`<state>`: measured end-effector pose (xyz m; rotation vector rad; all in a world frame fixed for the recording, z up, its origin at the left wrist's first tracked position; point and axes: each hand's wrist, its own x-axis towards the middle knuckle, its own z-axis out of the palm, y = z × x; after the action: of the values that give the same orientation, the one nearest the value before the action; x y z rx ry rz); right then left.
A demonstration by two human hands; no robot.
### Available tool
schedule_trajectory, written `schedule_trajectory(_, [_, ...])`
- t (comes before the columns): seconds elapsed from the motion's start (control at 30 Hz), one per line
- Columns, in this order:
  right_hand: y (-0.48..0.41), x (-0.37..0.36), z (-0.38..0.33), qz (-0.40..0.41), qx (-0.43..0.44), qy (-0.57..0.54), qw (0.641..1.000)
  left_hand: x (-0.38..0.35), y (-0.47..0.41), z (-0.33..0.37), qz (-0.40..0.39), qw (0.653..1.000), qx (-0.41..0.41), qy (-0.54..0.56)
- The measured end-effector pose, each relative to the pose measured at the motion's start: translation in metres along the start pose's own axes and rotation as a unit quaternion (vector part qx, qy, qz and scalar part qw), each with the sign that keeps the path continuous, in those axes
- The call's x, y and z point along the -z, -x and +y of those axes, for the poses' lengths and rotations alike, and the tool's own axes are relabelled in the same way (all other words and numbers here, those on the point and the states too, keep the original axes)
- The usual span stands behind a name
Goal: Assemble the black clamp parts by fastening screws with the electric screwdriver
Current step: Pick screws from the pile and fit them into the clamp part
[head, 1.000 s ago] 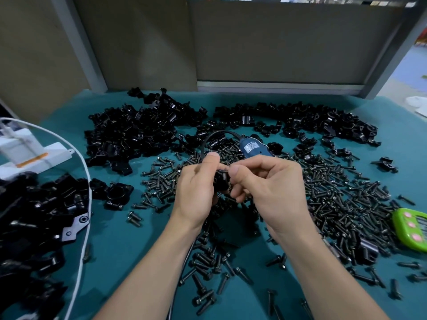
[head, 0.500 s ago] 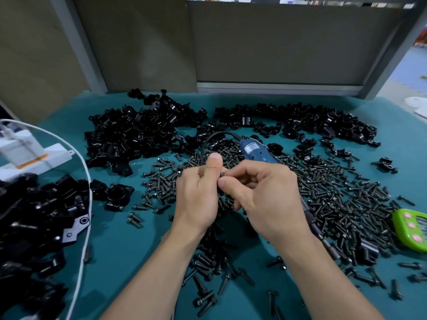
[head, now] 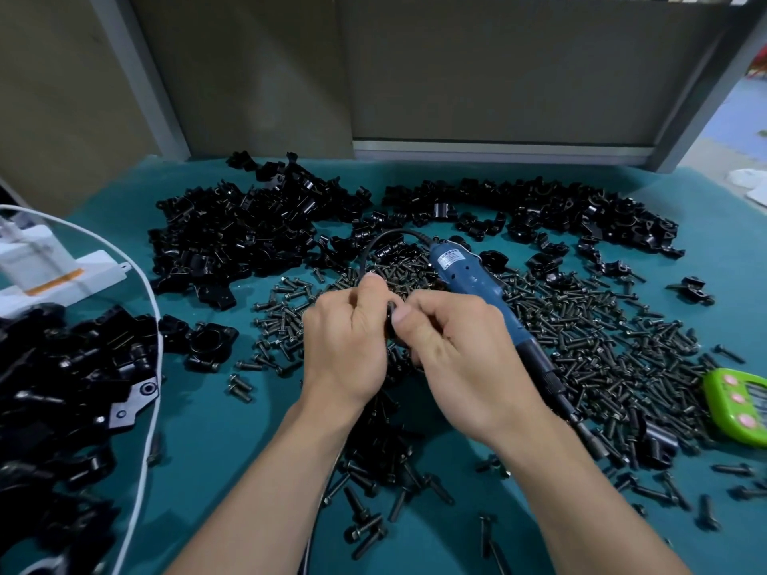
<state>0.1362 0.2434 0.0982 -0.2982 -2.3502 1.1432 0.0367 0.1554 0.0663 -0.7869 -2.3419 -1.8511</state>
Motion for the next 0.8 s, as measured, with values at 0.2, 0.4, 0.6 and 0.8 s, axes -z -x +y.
schedule_trajectory(0.2, [-0.006, 0.006, 0.009, -0.007, -0.02, 0.038, 0.999, -0.003, 0.001, -0.003, -0.01, 1.0, 0.008, -0.01])
schedule_trajectory(0.4, [-0.006, 0.001, 0.01, 0.036, -0.036, 0.002, 0.999, -0.004, 0.003, -0.004, -0.007, 0.999, -0.002, -0.033])
schedule_trajectory(0.6, [-0.002, -0.015, 0.005, 0.076, -0.08, 0.027, 0.994, -0.003, 0.008, -0.002, -0.008, 0.999, -0.021, -0.023])
schedule_trajectory(0.8, [-0.002, -0.005, 0.005, 0.006, -0.076, -0.009, 0.997, -0.002, 0.004, -0.005, -0.005, 1.0, -0.018, -0.02])
